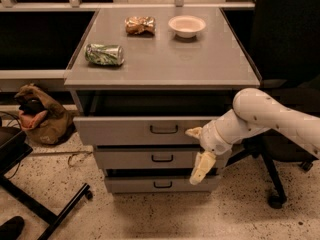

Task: Close top drawer

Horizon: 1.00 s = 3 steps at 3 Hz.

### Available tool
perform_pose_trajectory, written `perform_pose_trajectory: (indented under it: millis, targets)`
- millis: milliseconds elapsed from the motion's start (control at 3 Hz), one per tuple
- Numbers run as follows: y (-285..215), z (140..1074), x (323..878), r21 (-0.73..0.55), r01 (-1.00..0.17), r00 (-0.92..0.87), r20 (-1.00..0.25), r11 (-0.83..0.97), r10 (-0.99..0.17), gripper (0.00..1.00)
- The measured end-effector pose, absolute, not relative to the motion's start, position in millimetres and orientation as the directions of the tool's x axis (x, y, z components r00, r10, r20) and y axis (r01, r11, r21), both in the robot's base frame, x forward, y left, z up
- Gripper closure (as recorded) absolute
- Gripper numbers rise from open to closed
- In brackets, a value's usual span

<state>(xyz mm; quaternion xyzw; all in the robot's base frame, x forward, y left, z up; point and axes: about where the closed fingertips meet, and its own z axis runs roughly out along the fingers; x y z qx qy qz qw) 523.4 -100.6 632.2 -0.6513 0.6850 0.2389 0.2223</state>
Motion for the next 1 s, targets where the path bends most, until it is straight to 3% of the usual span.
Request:
perform_pose_trajectory:
  millis: [333, 1000]
  targets:
    - [-100, 642, 520, -0.067, -0.994, -0.032, -0.587, 0.088, -0.809, 0.0]
    - [-100, 623, 560, -0.128, -0.986, -0.023, -0.551, 0.112, -0.834, 0.0]
